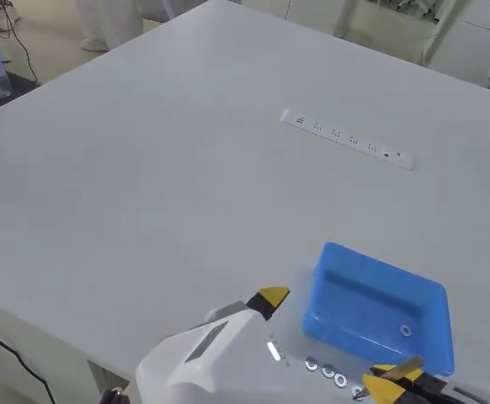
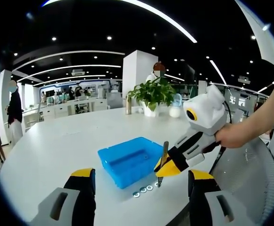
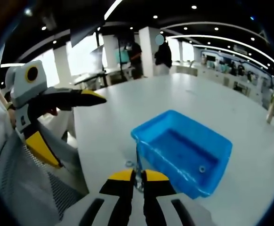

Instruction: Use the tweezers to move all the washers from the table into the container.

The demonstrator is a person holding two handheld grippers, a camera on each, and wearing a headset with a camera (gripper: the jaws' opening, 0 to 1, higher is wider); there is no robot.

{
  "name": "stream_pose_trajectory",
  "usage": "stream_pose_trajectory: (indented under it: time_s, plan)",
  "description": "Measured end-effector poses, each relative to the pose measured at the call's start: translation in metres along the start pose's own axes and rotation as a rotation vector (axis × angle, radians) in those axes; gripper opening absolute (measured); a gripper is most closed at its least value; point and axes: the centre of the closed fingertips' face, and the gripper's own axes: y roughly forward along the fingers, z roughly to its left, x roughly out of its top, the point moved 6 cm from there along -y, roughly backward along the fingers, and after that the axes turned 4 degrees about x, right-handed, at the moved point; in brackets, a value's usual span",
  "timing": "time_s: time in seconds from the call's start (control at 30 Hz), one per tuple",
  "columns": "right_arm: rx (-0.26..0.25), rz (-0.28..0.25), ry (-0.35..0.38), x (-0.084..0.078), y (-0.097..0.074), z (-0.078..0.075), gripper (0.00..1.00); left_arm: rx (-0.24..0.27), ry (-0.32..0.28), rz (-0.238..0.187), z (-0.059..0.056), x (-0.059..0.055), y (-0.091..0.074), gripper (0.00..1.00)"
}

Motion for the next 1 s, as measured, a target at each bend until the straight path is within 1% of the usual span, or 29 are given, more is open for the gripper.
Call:
stream_pose_trajectory:
  time_s: [0.03, 0.1, 0.13, 0.17, 0.2, 0.23, 0.27, 0.3, 0.37, 0.43, 0.5, 0.53, 0.63, 0.67, 0.8, 0.9, 0.97, 1.0]
  plan:
    - [0.0, -0.001, -0.001, 0.0, 0.0, 0.0, 0.04, 0.0, 0.0, 0.002, 0.0, 0.0, 0.0, 0.82]
    - [-0.003, 0.002, -0.028, -0.001, 0.0, 0.002, 0.03, 0.001, 0.0, 0.002, 0.0, 0.0, 0.0, 0.82]
    - [-0.003, 0.008, -0.038, -0.001, 0.0, 0.0, 0.03, 0.001, -0.002, -0.002, 0.0, 0.0, 0.0, 0.82]
    - [0.0, 0.008, -0.032, -0.001, -0.001, 0.0, 0.03, 0.0, -0.004, -0.006, 0.0, 0.001, -0.001, 0.82]
    - [0.006, 0.003, -0.002, -0.001, -0.001, -0.001, 0.02, -0.005, -0.017, -0.022, 0.0, 0.003, -0.002, 0.82]
    - [0.017, -0.011, 0.039, -0.001, -0.001, 0.0, 0.02, -0.009, -0.026, -0.035, 0.0, 0.004, -0.002, 0.82]
    - [0.022, -0.028, 0.067, 0.0, -0.002, -0.002, 0.02, -0.007, -0.028, -0.036, 0.0, 0.004, -0.002, 0.82]
    - [0.016, -0.062, 0.101, 0.002, -0.005, -0.004, 0.02, -0.005, -0.03, -0.038, 0.0, 0.005, -0.002, 0.82]
    - [0.014, -0.107, 0.151, 0.009, -0.012, -0.006, 0.03, -0.008, -0.034, -0.045, 0.0, 0.005, -0.002, 0.82]
    - [0.016, -0.149, 0.176, 0.019, -0.02, -0.008, 0.03, -0.007, -0.035, -0.048, 0.0, 0.005, -0.002, 0.82]
    - [0.02, -0.176, 0.199, 0.026, -0.026, -0.009, 0.03, -0.013, -0.044, -0.057, 0.0, 0.006, -0.002, 0.82]
    - [0.018, -0.207, 0.212, 0.033, -0.031, -0.011, 0.03, -0.016, -0.045, -0.062, -0.001, 0.007, -0.002, 0.82]
    - [0.008, -0.249, 0.224, 0.043, -0.04, -0.016, 0.03, -0.016, -0.042, -0.055, -0.001, 0.006, -0.002, 0.82]
    - [-0.005, -0.268, 0.226, 0.047, -0.044, -0.022, 0.03, -0.016, -0.041, -0.055, -0.001, 0.006, -0.002, 0.82]
    - [-0.041, -0.329, 0.254, 0.059, -0.05, -0.033, 0.03, -0.017, -0.037, -0.048, -0.001, 0.005, -0.002, 0.82]
    - [-0.071, -0.332, 0.264, 0.06, -0.049, -0.041, 0.03, -0.017, -0.032, -0.044, -0.001, 0.004, -0.001, 0.81]
    - [-0.108, -0.302, 0.267, 0.058, -0.046, -0.048, 0.03, -0.017, -0.03, -0.042, -0.001, 0.004, -0.001, 0.81]
    - [-0.118, -0.294, 0.262, 0.058, -0.045, -0.051, 0.03, -0.017, -0.03, -0.041, -0.001, 0.004, -0.001, 0.81]
